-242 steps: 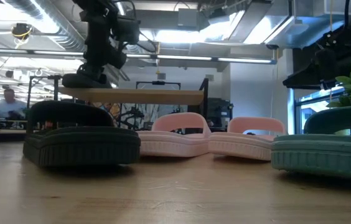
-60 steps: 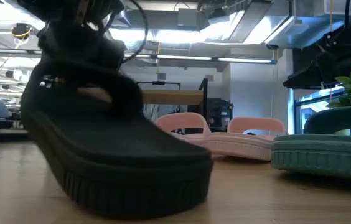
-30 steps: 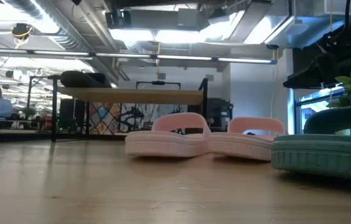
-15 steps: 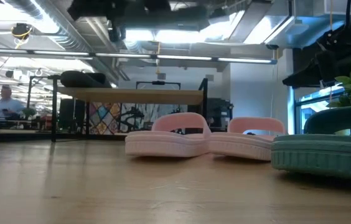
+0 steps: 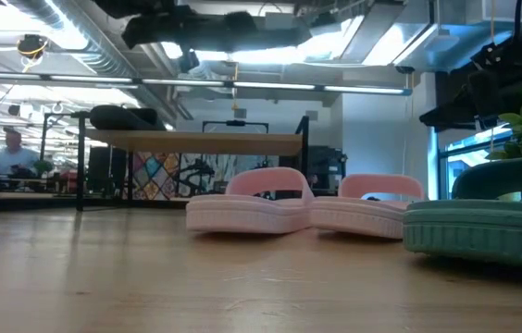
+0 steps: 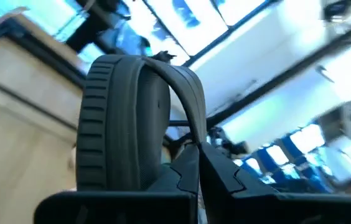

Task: Pick and place slides into the shelf
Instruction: Put the black slide on the shelf

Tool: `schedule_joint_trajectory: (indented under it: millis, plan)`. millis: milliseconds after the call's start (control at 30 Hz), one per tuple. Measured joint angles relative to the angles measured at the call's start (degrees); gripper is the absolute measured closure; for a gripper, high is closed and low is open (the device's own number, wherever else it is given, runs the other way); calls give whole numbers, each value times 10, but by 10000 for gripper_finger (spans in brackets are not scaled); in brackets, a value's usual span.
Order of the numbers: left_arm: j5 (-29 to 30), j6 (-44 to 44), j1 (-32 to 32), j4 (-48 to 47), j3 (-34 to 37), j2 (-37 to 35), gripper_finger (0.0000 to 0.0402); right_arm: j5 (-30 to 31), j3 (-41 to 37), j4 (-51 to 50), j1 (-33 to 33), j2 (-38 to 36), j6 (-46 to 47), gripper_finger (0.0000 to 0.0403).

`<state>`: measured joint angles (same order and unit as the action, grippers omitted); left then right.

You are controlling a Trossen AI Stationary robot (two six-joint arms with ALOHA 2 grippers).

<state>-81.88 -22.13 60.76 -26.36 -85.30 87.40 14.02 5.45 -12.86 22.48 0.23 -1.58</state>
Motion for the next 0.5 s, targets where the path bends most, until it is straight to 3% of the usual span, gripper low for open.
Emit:
schedule_joint_trajectory:
  millis: [100,367,500]
  plan:
    - [-66,0,26,2,-13,14,401,0,0,0,0,0,0,197]
    - [-83,2,53,10,-10,45,400,0,0,0,0,0,15,197]
    - [-83,-21,65,68,-9,65,400,0,0,0,0,0,16,197]
